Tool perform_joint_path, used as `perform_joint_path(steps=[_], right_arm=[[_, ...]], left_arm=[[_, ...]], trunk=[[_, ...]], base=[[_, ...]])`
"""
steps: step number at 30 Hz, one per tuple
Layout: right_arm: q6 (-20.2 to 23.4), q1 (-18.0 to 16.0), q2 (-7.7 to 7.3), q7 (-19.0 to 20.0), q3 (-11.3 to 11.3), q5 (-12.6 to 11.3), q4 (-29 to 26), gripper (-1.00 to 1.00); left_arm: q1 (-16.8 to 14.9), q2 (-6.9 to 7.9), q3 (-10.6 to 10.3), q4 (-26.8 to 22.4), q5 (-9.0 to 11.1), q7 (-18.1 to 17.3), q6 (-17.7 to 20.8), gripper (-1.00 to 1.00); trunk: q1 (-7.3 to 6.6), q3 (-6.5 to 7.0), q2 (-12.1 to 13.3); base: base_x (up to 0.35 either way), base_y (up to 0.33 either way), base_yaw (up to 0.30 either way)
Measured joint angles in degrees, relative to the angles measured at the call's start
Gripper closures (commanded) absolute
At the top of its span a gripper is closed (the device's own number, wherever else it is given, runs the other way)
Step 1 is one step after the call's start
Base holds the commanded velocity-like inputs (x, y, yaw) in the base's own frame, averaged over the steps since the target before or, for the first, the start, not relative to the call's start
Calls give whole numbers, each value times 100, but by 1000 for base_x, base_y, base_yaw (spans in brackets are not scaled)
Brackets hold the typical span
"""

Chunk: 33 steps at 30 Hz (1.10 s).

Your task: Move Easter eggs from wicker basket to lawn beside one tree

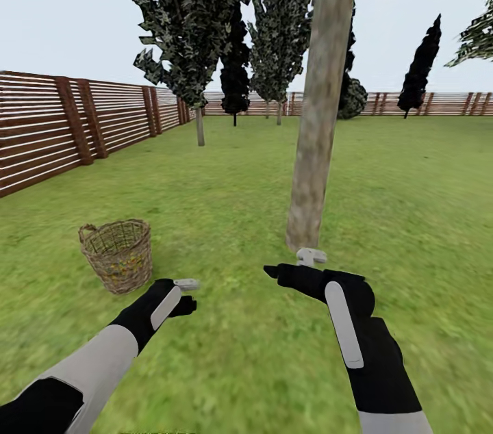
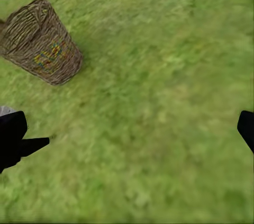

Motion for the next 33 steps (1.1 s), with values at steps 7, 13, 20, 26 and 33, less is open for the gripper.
perform_joint_path(steps=[7,13,20,26,33], right_arm=[[0,0,6,0,2,0,0,-100],[0,0,8,0,3,-2,0,-100],[0,0,8,0,0,-1,0,-100],[0,0,8,0,5,0,0,-100],[0,0,8,0,8,0,0,-100]], left_arm=[[0,0,0,0,0,-5,-2,-100],[0,0,0,0,-1,-3,-1,-100],[0,3,1,0,-1,2,-1,-100],[0,1,0,0,0,3,1,-100],[0,4,1,0,0,3,0,-100]], trunk=[[-154,78,281],[-284,145,522],[-438,223,802],[-571,291,1043],[-725,369,1323]], base=[[0,0,210],[-98,0,210],[-206,0,210],[-34,0,210],[-5,0,210]])
